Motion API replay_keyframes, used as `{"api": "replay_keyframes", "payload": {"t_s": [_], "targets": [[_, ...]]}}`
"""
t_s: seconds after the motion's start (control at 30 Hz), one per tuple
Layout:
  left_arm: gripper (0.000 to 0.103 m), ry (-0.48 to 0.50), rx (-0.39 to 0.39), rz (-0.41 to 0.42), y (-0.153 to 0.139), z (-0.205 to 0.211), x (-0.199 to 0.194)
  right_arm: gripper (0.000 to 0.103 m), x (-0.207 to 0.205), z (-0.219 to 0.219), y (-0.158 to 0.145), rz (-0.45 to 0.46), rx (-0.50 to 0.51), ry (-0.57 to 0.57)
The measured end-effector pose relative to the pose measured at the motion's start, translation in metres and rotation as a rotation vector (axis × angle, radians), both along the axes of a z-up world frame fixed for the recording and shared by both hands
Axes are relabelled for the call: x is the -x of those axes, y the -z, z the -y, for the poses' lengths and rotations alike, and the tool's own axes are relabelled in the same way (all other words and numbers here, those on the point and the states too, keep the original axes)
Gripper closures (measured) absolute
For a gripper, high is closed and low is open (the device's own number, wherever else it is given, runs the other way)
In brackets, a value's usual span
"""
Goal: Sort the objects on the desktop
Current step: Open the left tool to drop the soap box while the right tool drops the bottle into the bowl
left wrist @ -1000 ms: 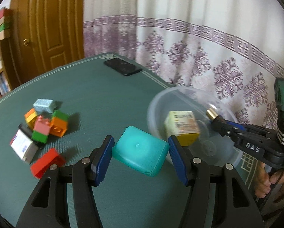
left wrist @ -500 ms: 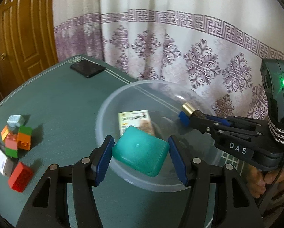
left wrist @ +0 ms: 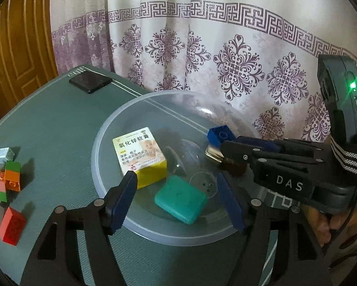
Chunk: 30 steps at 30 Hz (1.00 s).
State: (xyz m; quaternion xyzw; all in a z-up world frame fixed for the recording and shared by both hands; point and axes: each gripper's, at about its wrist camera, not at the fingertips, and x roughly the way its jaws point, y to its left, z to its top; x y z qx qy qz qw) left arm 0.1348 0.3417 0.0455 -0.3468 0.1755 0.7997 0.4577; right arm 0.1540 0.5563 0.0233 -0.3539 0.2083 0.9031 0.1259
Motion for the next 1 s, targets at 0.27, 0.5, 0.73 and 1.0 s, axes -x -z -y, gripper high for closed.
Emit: {"api": "replay_keyframes", "payload": {"t_s": [0.27,0.5,0.73,1.0], "targets": [[0.030,-0.045,-0.032,0.001,-0.005,0.014,0.006,0.072,0.001,0.003,-0.002,-0.005,-0.011,-0.001],[0.030,-0.087,-0.043,-0.001,-0.007,0.027,0.011,0.070,0.001,0.005,-0.003,-0.009,-0.024,-0.002],[0.030,-0.130,-0.049,0.006,-0.005,0.043,0.020,0.057,0.002,0.015,-0.008,-0.026,-0.064,-0.012],[0.030,-0.193,-0.066,0.005,-0.006,0.065,0.031,0.035,0.004,0.026,-0.014,-0.055,-0.079,-0.013]]}}
